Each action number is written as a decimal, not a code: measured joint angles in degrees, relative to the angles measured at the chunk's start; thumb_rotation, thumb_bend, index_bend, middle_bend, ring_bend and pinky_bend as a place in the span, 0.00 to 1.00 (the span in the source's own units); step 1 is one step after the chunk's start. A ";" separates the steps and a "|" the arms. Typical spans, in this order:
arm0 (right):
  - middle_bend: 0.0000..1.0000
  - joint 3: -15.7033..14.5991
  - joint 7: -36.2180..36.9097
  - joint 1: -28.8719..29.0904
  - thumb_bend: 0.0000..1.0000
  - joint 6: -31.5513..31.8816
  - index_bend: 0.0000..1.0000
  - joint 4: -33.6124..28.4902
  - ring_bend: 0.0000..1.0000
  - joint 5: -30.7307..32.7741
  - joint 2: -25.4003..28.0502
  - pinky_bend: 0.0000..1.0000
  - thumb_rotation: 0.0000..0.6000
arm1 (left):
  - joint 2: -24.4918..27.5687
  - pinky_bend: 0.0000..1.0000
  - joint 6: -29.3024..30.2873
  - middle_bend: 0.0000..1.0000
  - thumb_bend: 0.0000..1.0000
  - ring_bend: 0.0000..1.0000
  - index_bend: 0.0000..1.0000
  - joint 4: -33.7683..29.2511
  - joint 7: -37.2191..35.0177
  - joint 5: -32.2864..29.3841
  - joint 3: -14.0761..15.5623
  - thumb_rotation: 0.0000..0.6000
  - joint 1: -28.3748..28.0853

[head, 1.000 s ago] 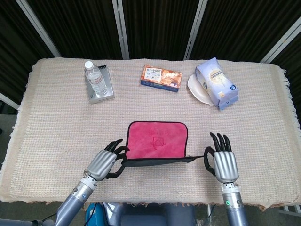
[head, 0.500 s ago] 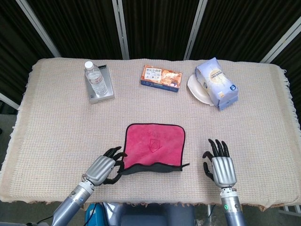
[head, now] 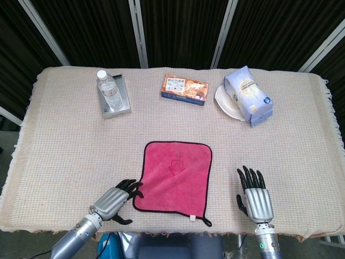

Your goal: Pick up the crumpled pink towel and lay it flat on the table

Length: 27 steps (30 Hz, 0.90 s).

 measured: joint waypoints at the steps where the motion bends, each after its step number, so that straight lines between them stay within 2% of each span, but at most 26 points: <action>1: 0.00 -0.05 0.39 -0.13 0.44 0.11 0.00 -0.11 0.00 -0.33 0.16 0.00 1.00 | 0.55 0.02 -0.26 0.06 0.11 0.00 0.24 -0.27 -0.33 0.00 0.07 1.00 0.00; 4: 0.00 -0.09 2.15 -0.48 0.42 0.38 0.00 -0.75 0.00 -1.17 0.88 0.00 1.00 | 1.74 0.02 -0.62 0.06 0.05 0.00 0.21 -0.80 -1.42 0.05 0.07 1.00 0.09; 9: 0.00 -0.27 4.92 -1.12 0.38 0.22 0.00 -1.73 0.00 -2.13 3.13 0.00 1.00 | 3.53 0.02 1.00 0.06 0.05 0.00 0.20 -2.09 -3.77 1.19 -0.24 1.00 1.19; 14: 0.00 -1.16 6.68 -1.55 0.32 -0.50 0.03 -1.71 0.00 -3.36 4.16 0.00 1.00 | 5.02 0.02 5.76 0.06 0.05 0.00 0.19 -2.50 -5.10 5.60 -0.02 1.00 3.53; 16: 0.00 -1.75 7.27 -1.71 0.31 -0.53 0.08 -1.63 0.00 -4.40 4.41 0.00 1.00 | 5.72 0.02 8.76 0.06 0.05 0.00 0.19 -2.27 -4.85 8.39 0.32 1.00 4.87; 21: 0.00 -3.65 9.62 -2.21 0.31 -0.27 0.34 -0.50 0.00 -8.77 4.10 0.00 1.00 | 8.29 0.02 16.03 0.06 0.05 0.00 0.19 -1.73 -4.22 14.80 1.14 1.00 8.56; 23: 0.00 -4.66 10.14 -2.37 0.31 -0.69 0.40 -0.07 0.00 -10.19 3.30 0.00 1.00 | 9.85 0.02 18.40 0.06 0.05 0.00 0.19 -1.81 -4.57 16.06 1.35 1.00 10.00; 27: 0.00 -5.61 9.88 -2.43 0.31 -1.88 0.41 0.47 0.00 -11.95 1.25 0.00 1.00 | 12.91 0.02 21.04 0.06 0.05 0.00 0.19 -2.37 -6.34 17.60 1.36 1.00 11.79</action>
